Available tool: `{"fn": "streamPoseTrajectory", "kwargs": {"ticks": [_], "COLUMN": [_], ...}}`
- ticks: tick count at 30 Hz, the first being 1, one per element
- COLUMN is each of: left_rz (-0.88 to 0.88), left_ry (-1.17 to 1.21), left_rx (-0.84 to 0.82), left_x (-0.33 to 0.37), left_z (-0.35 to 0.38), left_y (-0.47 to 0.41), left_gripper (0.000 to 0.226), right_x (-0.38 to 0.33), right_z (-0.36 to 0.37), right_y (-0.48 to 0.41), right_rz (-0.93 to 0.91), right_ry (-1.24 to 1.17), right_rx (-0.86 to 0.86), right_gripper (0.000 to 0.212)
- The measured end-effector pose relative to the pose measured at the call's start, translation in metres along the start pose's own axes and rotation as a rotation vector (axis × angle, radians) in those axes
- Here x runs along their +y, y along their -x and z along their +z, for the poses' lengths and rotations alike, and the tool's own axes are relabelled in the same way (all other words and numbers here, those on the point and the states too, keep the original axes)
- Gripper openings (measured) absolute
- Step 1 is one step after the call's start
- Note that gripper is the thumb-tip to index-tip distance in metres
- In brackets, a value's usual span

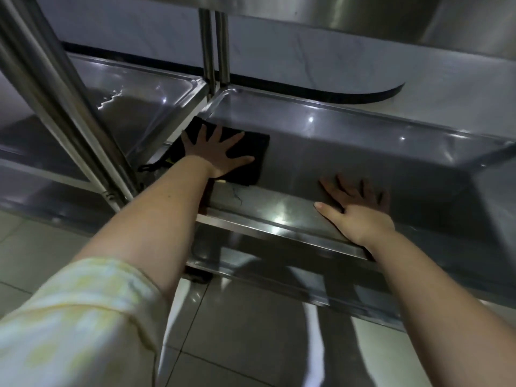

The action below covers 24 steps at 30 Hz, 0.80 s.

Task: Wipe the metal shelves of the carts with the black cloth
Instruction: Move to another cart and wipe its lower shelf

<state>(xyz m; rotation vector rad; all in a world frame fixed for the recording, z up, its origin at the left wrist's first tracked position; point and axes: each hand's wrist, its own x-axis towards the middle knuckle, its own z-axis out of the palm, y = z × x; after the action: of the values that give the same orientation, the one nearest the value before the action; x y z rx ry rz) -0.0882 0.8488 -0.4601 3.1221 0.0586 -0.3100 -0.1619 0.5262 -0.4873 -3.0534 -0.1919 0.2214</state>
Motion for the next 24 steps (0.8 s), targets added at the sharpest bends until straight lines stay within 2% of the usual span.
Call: {"fn": "streamPoseTrajectory", "kwargs": {"ticks": [9,14,20,24], "left_rz": [0.065,0.040,0.058,0.021], "left_ry": [0.035,0.072,0.076,0.112], "left_rx": [-0.063,-0.102,-0.045,-0.068], "left_x": [-0.002,0.004,0.000,-0.008], "left_z": [0.022,0.013,0.011,0.010], "left_y": [0.106,0.091,0.078,0.089], "left_gripper": [0.077,0.080,0.079,0.088], "right_x": [0.002,-0.003,0.000,0.000], "right_z": [-0.003,-0.002,-0.005,-0.005], "right_y": [0.001,-0.001,-0.001,0.004], "right_rz": [0.014,0.007,0.009,0.009], "right_ry": [-0.003,-0.011,-0.031,-0.034], "right_rx": [-0.019,-0.035,-0.020,-0.003], "right_gripper": [0.067,0.065,0.067,0.067]}}
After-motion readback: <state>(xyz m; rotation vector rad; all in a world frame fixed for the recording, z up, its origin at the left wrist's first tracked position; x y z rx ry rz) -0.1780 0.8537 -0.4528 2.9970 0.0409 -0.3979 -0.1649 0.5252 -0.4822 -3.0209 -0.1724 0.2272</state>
